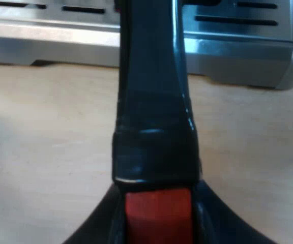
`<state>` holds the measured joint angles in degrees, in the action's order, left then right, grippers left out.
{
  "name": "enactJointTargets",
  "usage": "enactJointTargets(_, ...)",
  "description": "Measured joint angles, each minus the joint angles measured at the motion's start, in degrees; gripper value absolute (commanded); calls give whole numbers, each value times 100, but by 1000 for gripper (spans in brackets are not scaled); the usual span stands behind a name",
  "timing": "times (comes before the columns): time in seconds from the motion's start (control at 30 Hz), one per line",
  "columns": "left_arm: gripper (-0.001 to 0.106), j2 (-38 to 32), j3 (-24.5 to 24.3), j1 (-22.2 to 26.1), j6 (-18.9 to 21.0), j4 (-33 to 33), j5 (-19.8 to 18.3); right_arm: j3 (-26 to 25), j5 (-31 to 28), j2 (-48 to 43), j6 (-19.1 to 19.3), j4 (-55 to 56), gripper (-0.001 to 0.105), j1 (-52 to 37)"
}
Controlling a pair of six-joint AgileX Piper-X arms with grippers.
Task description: Grind coffee beans and then tamp
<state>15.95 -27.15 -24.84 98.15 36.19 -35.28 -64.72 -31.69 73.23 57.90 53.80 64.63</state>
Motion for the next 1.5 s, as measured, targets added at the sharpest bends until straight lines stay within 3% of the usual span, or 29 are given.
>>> enactJointTargets(0.57, 79, 0, 0, 0, 0, 0, 0, 112, -242, 2, -236, 215, 0, 644)
enactJointTargets(0.93, 79, 0, 0, 0, 0, 0, 0, 1109, -140, -672, -350, -308, 0, 1030)
enactJointTargets(1.4, 79, 0, 0, 0, 0, 0, 17, 1806, -89, -971, -272, -803, 0, 1742)
enactJointTargets(1.5, 79, 0, 0, 0, -13, 7, 183, 1976, -80, -971, -272, -1020, 0, 1773)
